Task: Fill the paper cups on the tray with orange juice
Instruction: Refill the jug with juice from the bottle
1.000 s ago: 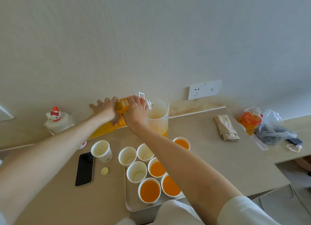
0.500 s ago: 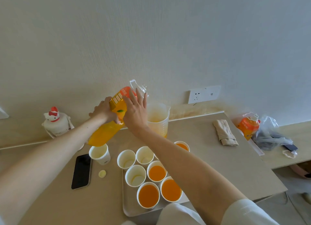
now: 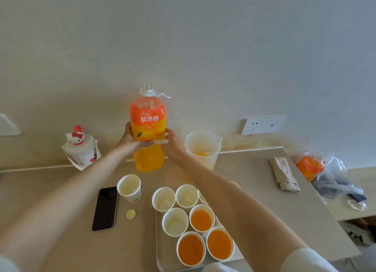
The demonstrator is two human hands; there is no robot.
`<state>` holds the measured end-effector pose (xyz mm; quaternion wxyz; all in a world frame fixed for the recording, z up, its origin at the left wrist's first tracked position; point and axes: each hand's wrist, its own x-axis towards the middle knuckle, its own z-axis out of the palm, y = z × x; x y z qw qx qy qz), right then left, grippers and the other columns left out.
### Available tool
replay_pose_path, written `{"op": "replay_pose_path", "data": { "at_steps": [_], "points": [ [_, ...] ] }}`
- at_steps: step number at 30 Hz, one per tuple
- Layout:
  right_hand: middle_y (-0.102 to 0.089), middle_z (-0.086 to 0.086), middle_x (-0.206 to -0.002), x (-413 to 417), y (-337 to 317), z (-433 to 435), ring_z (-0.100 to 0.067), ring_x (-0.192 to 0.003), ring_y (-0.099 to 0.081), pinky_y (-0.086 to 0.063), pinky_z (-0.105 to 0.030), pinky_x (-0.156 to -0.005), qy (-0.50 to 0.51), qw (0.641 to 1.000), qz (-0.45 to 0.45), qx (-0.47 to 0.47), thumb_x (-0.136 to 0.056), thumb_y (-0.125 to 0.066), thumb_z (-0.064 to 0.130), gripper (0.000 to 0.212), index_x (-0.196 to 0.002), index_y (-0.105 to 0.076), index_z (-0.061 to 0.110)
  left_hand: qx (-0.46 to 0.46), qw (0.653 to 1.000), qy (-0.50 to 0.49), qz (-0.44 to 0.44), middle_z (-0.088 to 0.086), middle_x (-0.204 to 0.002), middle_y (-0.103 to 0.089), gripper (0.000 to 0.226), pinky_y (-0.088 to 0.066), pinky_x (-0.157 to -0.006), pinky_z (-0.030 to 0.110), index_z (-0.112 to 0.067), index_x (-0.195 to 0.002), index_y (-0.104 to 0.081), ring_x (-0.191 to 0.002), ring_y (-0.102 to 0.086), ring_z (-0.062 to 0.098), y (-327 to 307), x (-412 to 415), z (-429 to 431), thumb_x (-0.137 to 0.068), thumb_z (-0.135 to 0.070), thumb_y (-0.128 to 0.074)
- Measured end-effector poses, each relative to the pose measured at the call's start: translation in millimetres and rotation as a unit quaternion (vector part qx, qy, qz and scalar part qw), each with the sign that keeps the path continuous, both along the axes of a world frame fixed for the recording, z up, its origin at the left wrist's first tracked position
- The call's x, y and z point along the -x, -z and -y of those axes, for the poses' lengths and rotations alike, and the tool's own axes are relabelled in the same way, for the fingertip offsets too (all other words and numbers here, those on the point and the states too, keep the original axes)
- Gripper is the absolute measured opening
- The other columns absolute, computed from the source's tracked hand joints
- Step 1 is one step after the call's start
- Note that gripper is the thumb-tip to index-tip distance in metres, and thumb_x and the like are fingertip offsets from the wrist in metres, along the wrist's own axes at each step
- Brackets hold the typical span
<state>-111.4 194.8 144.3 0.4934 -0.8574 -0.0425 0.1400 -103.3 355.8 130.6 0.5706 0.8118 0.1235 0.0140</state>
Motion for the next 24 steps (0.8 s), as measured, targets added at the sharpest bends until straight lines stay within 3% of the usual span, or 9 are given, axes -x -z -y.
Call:
{"op": "replay_pose_path", "data": {
  "at_steps": [5, 13, 17, 20, 24],
  "points": [
    [-0.052, -0.011, -0.139, -6, 10, -6, -0.032, -0.126, -0.050, -0.038, -0.026, -0.082, 0.010, 1.000, -0.004, 0.018, -0.091, -0.042, -0.005, 0.062, -0.149, -0.032, 0.015, 0.069, 0.998, 0.005, -0.007, 0.008, -0.131, -0.051, 0.106, -0.045, -0.094, 0.044, -0.019, -0.143, -0.024, -0.117, -0.050, 0.026, 30, -5, -1, -0.060, -0.006, -0.088],
    [-0.053, -0.016, -0.136, -15, 45, -18, -0.034, -0.125, -0.050, -0.045, -0.039, -0.096, 0.023, 0.999, -0.034, 0.034, -0.093, -0.037, -0.003, 0.055, -0.146, -0.037, 0.013, 0.127, 0.992, -0.008, 0.002, 0.012, -0.119, -0.058, 0.098, -0.050, -0.084, 0.039, -0.019, -0.128, -0.036, -0.111, -0.056, 0.030, 69, -13, -7, -0.042, -0.001, -0.080],
    [-0.054, -0.013, -0.136, -17, 57, -16, -0.031, -0.122, -0.052, -0.044, -0.030, -0.082, 0.022, 0.997, -0.055, 0.053, -0.097, -0.036, 0.003, 0.053, -0.148, -0.035, 0.015, 0.130, 0.991, -0.024, -0.001, 0.007, -0.111, -0.058, 0.090, -0.051, -0.079, 0.033, -0.026, -0.118, -0.040, -0.103, -0.056, 0.023, 82, -12, -6, -0.039, -0.002, -0.075],
    [-0.055, -0.011, -0.133, -17, 67, -15, -0.028, -0.119, -0.053, -0.035, -0.024, -0.076, 0.019, 0.996, -0.070, 0.059, -0.099, -0.034, 0.004, 0.049, -0.146, -0.038, 0.016, 0.108, 0.994, -0.026, -0.015, 0.010, -0.120, -0.057, 0.101, -0.050, -0.090, 0.044, -0.019, -0.131, -0.037, -0.109, -0.055, 0.026, 94, -13, -9, -0.039, -0.004, -0.076],
    [-0.058, -0.010, -0.128, -22, 84, -19, -0.023, -0.107, -0.053, -0.041, -0.027, -0.080, 0.018, 0.996, -0.074, 0.052, -0.100, -0.033, 0.007, 0.043, -0.141, -0.043, 0.015, 0.076, 0.996, -0.032, -0.032, 0.009, -0.121, -0.058, 0.104, -0.050, -0.092, 0.048, -0.015, -0.137, -0.035, -0.113, -0.055, 0.030, 103, -14, -9, -0.041, -0.008, -0.075]
  ]
}}
